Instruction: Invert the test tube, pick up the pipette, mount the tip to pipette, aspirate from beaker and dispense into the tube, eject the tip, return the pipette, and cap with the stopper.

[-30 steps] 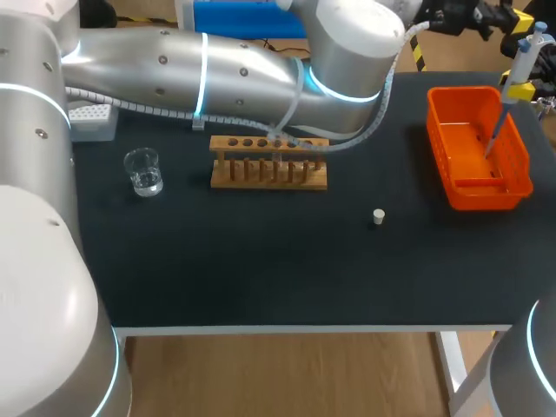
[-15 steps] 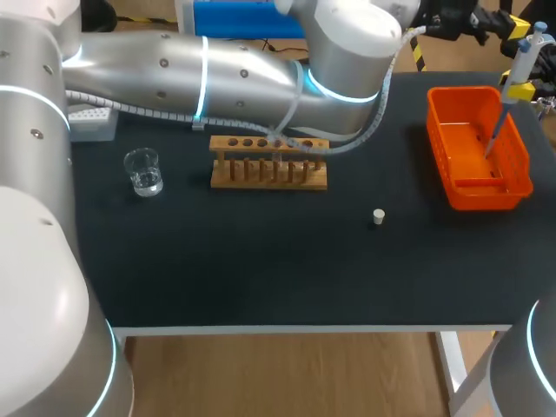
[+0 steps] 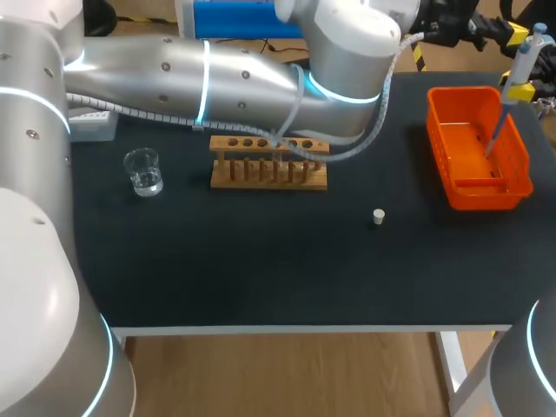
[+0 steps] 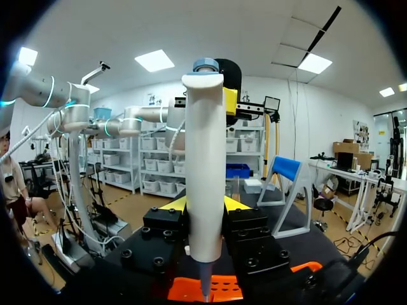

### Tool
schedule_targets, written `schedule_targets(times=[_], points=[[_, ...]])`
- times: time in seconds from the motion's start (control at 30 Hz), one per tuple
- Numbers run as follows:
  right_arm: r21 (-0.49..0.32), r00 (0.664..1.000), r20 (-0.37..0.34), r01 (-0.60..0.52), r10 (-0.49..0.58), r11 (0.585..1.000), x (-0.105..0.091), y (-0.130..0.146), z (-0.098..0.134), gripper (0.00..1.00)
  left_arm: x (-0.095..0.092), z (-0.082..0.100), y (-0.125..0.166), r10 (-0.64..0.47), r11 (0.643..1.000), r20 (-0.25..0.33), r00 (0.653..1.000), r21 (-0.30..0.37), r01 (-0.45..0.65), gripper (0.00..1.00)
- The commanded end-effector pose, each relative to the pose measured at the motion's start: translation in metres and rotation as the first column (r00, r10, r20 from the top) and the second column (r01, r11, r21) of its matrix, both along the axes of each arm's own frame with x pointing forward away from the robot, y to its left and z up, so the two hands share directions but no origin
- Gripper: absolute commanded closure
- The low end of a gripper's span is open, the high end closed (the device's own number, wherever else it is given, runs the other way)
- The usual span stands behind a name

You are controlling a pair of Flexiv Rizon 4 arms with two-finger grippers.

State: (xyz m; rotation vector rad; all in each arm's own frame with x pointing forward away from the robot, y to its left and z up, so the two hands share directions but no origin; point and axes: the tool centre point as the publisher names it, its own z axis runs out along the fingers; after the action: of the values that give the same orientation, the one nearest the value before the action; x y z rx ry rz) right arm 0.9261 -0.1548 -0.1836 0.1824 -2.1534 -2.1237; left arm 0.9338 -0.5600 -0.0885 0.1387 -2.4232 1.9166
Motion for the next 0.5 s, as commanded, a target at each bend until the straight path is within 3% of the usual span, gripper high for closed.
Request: schedule_targets(times=[0.03,0.5], points=[[0.000,1.000,0.000,-0.004,0.004,1.000,0.002,-0.001,0.002,1.00,0.000,-0.006,-0.004,-0.001,1.000,-0.001,1.000,-0.003,0.001,1.00],[0.000,1.000,0.000,-0.004,0.004,1.000,0.002,-0.001,0.002,1.00,-0.003,-0.016,-0.005,0.000,1.000,-0.003,1.000,0.000,0.000,1.00]])
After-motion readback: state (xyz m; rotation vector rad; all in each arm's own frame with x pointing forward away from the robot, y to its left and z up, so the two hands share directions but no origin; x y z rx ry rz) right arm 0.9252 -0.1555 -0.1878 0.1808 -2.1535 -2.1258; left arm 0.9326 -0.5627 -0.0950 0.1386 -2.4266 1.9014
